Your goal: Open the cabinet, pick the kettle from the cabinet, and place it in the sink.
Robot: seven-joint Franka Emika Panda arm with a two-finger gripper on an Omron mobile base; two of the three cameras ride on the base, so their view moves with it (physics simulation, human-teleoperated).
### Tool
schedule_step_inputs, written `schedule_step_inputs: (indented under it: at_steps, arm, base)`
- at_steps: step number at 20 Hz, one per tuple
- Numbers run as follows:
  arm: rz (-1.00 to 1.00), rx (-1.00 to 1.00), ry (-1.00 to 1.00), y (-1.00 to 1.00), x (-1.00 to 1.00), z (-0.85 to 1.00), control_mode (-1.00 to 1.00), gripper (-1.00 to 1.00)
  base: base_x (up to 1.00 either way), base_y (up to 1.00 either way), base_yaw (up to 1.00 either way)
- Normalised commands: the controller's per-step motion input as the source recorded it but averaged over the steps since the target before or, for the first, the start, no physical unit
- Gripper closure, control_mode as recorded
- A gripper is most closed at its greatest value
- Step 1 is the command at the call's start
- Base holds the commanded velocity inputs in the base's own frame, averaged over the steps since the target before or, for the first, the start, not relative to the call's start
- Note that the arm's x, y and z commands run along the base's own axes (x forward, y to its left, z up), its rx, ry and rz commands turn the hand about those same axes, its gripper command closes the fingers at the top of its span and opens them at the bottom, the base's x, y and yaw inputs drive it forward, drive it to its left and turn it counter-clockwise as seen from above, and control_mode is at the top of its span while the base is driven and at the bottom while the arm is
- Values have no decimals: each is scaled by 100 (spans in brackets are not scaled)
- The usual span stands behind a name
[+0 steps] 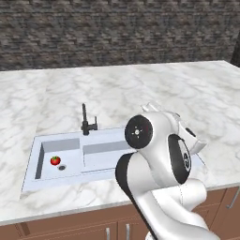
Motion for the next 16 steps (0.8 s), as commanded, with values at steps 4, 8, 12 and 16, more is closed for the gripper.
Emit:
schedule_step_inputs:
  at_steps: [4, 8, 12, 16]
  arm:
    - [28, 6, 11, -26, 6, -4, -100, 100]
    - [32, 9, 3, -29, 5, 0, -100, 100]
    - [40, 5, 1, -30, 1, -4, -100, 100]
    - [43, 3, 1, -18, 8, -1, -100, 100]
  base:
    - [0, 0, 0]
    - [0, 0, 0]
    - [0, 0, 0]
    - [0, 0, 0]
